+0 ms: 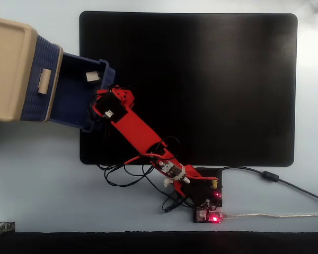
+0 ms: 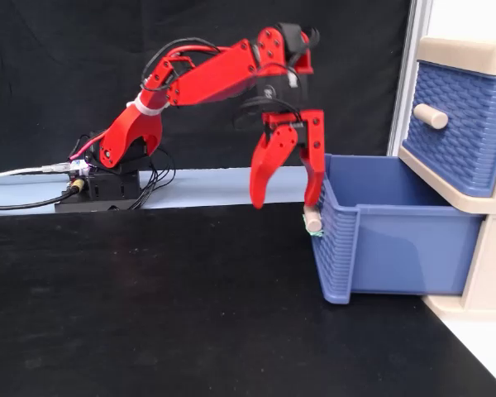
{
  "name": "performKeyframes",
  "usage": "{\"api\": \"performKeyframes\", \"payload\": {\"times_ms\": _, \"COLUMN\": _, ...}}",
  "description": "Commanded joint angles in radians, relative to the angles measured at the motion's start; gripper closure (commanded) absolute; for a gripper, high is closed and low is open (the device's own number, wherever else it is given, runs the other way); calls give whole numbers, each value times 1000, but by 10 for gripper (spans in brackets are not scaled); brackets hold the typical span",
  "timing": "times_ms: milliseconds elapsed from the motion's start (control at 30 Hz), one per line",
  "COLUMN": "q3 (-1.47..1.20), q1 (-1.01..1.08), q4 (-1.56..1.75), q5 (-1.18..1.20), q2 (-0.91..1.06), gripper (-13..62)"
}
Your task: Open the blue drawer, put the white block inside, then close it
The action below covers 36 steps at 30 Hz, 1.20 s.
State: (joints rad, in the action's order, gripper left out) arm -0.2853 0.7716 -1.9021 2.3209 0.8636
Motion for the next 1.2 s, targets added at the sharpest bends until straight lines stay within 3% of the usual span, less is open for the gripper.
{"api": "performKeyframes", "payload": {"times_ms": 0, "q3": 15, "q1": -29, "q4": 64, "q5": 81, "q2": 15, "gripper": 155}}
{"api": "performKeyframes", "payload": {"times_ms": 367, "q3": 17, "q1": -147, "q4": 664, "q5": 362, "q2": -104, "gripper": 154}}
{"api": "performKeyframes", "payload": {"times_ms": 633, "q3": 17, "q1": -195, "q4": 879, "q5": 471, "q2": -160, "gripper": 154}}
{"api": "performKeyframes", "payload": {"times_ms": 767, "q3": 18, "q1": -173, "q4": 782, "q5": 460, "q2": -133, "gripper": 151}}
{"api": "performKeyframes", "payload": {"times_ms": 933, "q3": 21, "q1": 0, "q4": 354, "q5": 357, "q2": 149, "gripper": 152}}
{"api": "performKeyframes", "payload": {"times_ms": 1167, "q3": -49, "q1": 367, "q4": -158, "q5": -261, "q2": 431, "gripper": 154}}
